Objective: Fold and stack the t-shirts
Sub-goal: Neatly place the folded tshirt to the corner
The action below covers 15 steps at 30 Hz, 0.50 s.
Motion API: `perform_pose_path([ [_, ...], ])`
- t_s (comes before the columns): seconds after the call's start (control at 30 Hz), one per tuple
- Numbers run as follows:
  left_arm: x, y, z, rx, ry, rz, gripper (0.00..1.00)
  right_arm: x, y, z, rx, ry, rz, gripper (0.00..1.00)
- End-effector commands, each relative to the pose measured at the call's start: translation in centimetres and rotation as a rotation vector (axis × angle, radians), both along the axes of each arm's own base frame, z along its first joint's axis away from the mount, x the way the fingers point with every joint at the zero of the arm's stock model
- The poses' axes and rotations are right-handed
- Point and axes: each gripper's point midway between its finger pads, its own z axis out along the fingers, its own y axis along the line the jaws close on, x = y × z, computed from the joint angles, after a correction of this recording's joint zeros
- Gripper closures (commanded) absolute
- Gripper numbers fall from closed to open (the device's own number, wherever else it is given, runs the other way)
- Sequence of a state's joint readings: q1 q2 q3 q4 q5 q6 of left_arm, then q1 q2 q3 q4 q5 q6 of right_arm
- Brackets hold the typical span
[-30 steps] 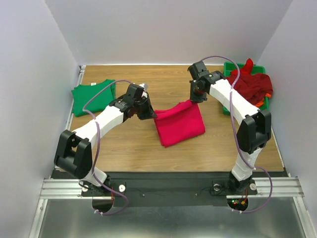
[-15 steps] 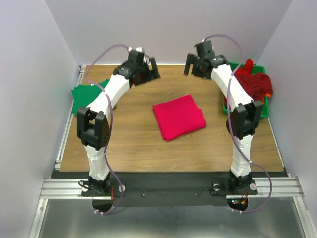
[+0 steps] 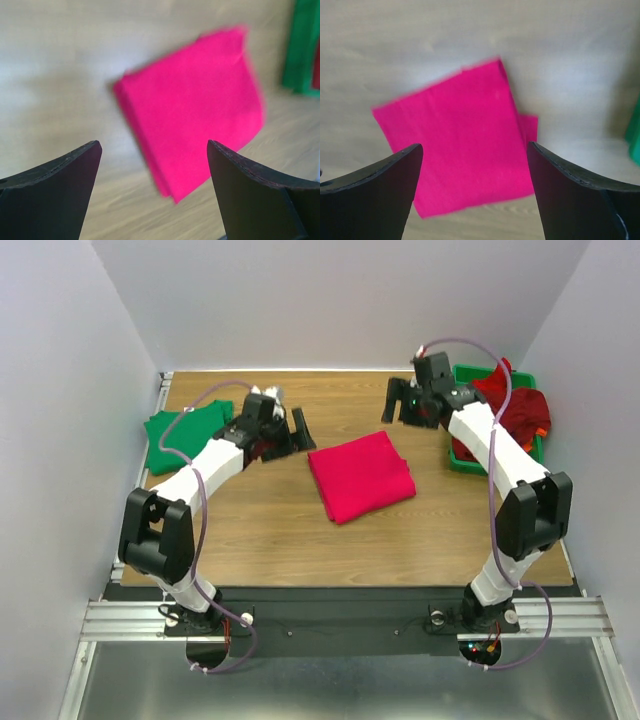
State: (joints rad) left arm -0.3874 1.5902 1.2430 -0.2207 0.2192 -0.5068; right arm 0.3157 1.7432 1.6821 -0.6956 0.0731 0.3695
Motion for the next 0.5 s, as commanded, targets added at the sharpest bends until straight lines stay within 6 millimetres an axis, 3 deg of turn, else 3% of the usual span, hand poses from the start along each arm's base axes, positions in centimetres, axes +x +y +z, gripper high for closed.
perform_pose_path([
  [0.0, -1.7, -1.3, 1.5, -0.106, -0.079, -0.064, 0.01, -1.7, 1.8, -0.9, 0.085, 0.000, 0.091, 0.11],
  [0.23, -5.0, -2.5, -3.3, -0.196, 0.001, -0.134, 0.01, -3.3, 2.1, -6.3, 0.092, 0.125, 0.104, 0.13],
  [0.47, -5.9, -3.4, -5.7, -0.245, 0.045, -0.134, 0.02, -3.9, 1.9, -10.3, 0.056, 0.208, 0.113, 0.15],
])
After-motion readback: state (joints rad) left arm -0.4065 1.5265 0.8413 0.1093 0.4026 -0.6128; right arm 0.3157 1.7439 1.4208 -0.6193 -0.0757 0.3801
